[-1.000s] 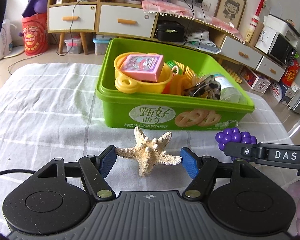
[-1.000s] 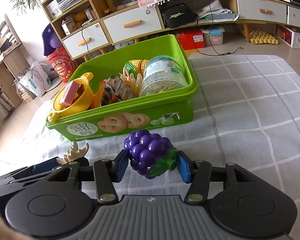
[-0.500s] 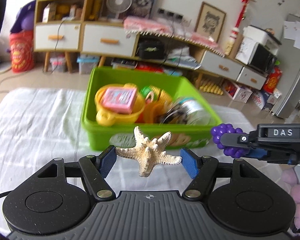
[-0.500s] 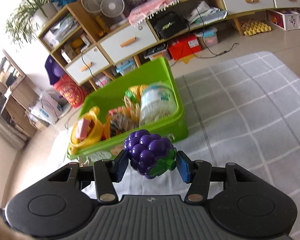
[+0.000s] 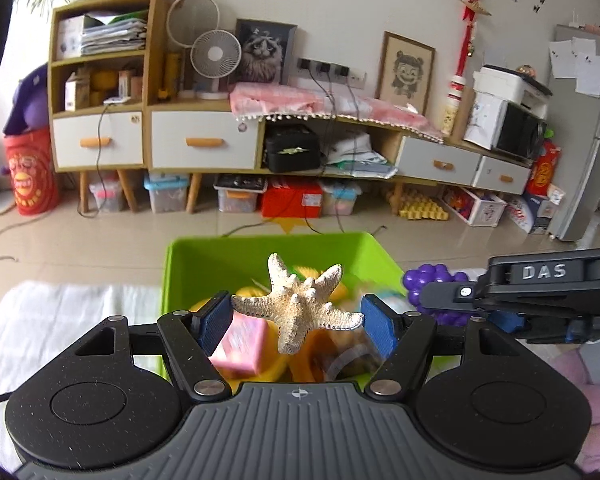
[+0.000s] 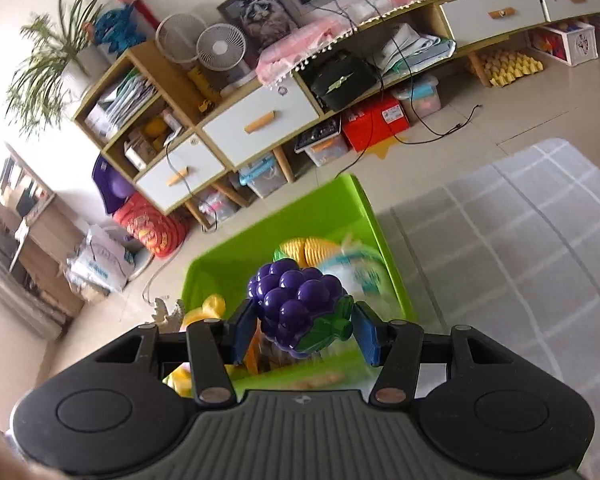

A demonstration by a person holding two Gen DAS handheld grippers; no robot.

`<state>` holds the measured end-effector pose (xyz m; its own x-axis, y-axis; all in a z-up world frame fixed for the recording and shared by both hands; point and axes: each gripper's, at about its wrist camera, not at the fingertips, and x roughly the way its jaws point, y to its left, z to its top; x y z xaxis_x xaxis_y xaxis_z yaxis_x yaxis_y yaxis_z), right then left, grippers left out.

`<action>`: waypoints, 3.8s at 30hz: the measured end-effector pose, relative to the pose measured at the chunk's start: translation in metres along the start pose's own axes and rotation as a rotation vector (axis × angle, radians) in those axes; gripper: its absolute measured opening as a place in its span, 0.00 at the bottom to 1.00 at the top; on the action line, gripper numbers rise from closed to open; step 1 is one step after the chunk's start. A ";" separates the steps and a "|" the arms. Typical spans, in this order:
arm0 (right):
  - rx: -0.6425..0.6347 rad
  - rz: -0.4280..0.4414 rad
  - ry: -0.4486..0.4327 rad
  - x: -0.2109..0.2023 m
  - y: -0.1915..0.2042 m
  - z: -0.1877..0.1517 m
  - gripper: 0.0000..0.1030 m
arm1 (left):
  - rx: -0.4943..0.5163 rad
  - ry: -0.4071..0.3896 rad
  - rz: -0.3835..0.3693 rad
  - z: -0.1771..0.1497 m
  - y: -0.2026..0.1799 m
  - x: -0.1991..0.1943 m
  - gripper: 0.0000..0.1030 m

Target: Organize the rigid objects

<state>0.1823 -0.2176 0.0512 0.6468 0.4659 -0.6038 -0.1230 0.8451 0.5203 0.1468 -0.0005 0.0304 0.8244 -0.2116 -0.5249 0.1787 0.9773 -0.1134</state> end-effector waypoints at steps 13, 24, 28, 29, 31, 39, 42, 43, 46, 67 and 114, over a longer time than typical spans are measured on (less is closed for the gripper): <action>0.222 0.057 0.040 0.060 -0.022 0.030 0.36 | 0.038 0.035 0.046 0.016 0.011 0.052 0.71; 0.216 0.060 0.008 0.049 -0.022 0.031 0.51 | -0.023 0.042 0.024 0.018 0.022 0.048 0.87; 0.200 0.048 0.013 0.041 -0.018 0.031 0.51 | -0.054 0.042 0.024 0.019 0.025 0.038 0.89; 0.187 0.043 0.013 0.039 -0.015 0.031 0.51 | -0.056 0.043 0.024 0.020 0.025 0.036 0.89; 0.159 0.031 0.013 0.034 -0.010 0.030 0.51 | -0.061 0.044 0.022 0.022 0.023 0.031 0.89; 0.079 -0.002 0.021 0.007 0.005 0.015 0.53 | -0.091 0.072 0.006 0.007 0.016 0.001 0.92; 0.027 -0.032 0.030 -0.002 0.013 0.006 0.53 | -0.105 0.089 0.002 0.000 0.013 -0.011 0.94; 0.008 -0.042 0.033 -0.005 0.015 0.002 0.54 | -0.115 0.094 0.002 -0.002 0.013 -0.015 0.96; -0.034 -0.059 0.046 -0.015 0.019 -0.014 0.57 | -0.143 0.124 -0.001 -0.013 0.014 -0.026 0.97; -0.203 -0.232 0.100 -0.067 0.018 -0.079 0.66 | -0.087 0.272 0.160 -0.060 0.001 -0.087 0.98; -0.373 -0.275 0.094 -0.086 0.047 -0.098 0.72 | -0.143 0.330 0.248 -0.068 0.006 -0.101 0.98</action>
<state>0.0473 -0.1922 0.0681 0.6242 0.2190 -0.7499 -0.2303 0.9688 0.0913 0.0280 0.0271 0.0251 0.6131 0.0185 -0.7898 -0.0986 0.9937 -0.0533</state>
